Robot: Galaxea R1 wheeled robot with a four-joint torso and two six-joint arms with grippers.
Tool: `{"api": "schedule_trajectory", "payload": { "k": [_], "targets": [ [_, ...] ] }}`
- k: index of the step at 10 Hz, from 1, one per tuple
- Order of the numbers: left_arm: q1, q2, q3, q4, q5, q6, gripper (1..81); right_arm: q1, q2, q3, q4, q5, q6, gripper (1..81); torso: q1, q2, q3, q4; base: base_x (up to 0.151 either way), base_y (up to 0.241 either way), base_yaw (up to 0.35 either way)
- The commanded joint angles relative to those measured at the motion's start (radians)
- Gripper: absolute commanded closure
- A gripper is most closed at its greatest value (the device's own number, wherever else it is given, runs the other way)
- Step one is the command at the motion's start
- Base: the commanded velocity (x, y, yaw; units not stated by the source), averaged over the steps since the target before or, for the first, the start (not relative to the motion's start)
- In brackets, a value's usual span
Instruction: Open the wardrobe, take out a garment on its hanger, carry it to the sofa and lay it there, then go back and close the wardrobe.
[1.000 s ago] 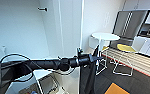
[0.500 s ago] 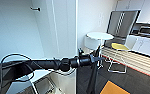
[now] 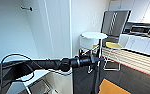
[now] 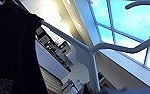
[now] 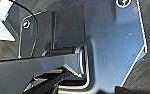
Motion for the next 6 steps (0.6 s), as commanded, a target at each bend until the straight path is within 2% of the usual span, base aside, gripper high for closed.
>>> {"api": "schedule_trajectory", "payload": {
  "k": [1,6],
  "targets": [
    [-0.174,-0.012,0.046,0.041,-0.049,0.013,81.1,0.034,0.011,0.007,0.003,-0.056,-0.005,1.0,0.000,0.000,0.000,0.000,0.000,0.000,-0.131],
    [-0.143,-0.116,0.173,0.085,-0.050,0.013,81.1,0.034,0.011,0.007,0.002,-0.056,-0.005,1.0,0.000,0.000,0.000,0.000,0.000,0.000,-0.131]
  ]
}}
